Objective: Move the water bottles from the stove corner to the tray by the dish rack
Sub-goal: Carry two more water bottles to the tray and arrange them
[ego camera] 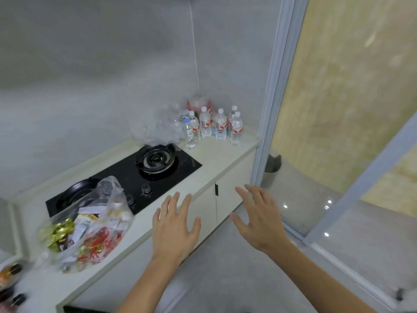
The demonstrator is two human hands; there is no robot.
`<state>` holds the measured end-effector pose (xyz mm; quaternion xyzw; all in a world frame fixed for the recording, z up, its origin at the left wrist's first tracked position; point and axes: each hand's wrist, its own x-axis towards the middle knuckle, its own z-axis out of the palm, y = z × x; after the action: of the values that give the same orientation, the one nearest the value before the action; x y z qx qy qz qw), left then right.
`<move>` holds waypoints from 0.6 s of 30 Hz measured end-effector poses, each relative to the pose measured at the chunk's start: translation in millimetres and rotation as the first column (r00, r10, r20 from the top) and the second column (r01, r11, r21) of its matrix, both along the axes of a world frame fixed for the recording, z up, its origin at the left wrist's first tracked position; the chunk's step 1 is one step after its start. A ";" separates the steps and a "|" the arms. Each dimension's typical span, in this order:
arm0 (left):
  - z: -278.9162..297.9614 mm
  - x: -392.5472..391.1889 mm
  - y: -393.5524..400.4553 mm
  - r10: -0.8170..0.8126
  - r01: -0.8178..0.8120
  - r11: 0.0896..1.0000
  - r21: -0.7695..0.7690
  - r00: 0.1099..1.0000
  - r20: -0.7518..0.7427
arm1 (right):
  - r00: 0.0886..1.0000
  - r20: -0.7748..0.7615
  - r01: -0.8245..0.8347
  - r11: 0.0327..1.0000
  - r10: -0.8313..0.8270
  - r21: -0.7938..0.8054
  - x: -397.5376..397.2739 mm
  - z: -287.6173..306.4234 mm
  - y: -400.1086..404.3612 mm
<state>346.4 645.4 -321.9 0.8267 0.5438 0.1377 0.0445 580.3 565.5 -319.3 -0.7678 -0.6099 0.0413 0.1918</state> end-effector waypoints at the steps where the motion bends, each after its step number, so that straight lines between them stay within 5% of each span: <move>1: -0.6 12.6 15.5 0.007 -0.007 1.000 -0.003 1.000 0.000 | 1.000 0.005 -0.004 1.000 0.004 -0.009 15.6 -0.2 17.1; 18: -60.2 141.7 335.7 0.113 -0.102 0.986 -0.128 0.990 0.080 | 0.968 -0.042 -0.250 0.949 0.247 -0.193 137.6 -37.4 365.3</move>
<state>488.2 981.1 -382.2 0.7850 0.5926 0.1419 0.1121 717.8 930.8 -356.7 -0.6998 -0.6929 0.1318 0.1135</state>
